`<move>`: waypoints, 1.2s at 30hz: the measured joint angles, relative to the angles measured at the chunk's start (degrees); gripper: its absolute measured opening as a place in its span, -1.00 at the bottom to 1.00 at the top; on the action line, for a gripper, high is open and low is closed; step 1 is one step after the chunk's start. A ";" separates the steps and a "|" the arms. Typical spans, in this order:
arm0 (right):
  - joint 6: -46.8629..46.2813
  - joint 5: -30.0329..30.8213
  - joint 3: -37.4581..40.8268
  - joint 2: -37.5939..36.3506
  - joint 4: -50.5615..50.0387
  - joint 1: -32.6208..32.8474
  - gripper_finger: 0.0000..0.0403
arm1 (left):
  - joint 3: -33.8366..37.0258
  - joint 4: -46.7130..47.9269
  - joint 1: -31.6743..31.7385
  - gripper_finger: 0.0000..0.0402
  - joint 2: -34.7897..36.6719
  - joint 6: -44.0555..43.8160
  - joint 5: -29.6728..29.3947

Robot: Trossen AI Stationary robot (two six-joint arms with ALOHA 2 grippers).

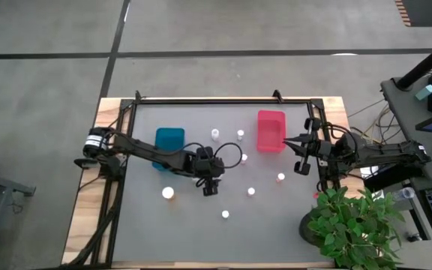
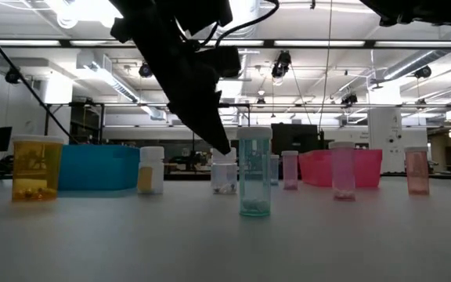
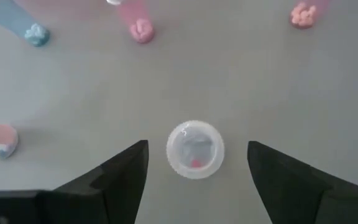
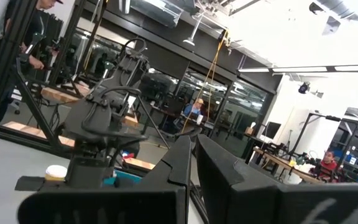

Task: Pick and place medicine bottles into bin by pill shape (circle, oval)
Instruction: Put the bottom right transparent capsule bottle into the blue bin

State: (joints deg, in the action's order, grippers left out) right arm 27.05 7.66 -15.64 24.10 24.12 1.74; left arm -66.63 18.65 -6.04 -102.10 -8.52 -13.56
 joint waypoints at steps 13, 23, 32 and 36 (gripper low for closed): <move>0.10 0.00 0.00 0.04 -0.25 -0.02 -0.91 | -0.09 -2.20 0.00 0.26 -2.83 1.86 -0.06; 0.11 0.00 0.00 0.04 -0.25 -0.02 -0.91 | -0.09 -2.22 0.02 -0.22 -2.22 1.88 -0.22; 0.14 -0.01 0.00 0.04 -0.33 -0.02 -0.91 | -0.40 -2.17 0.07 -0.42 1.26 2.21 -0.22; 0.07 0.00 0.00 0.05 -0.45 -0.02 -0.91 | -1.01 -5.36 0.07 -0.38 4.96 6.00 -0.13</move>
State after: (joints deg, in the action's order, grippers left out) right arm 27.11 7.66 -15.64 24.15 23.67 1.72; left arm -67.64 13.29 -5.98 -97.14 -2.51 -13.69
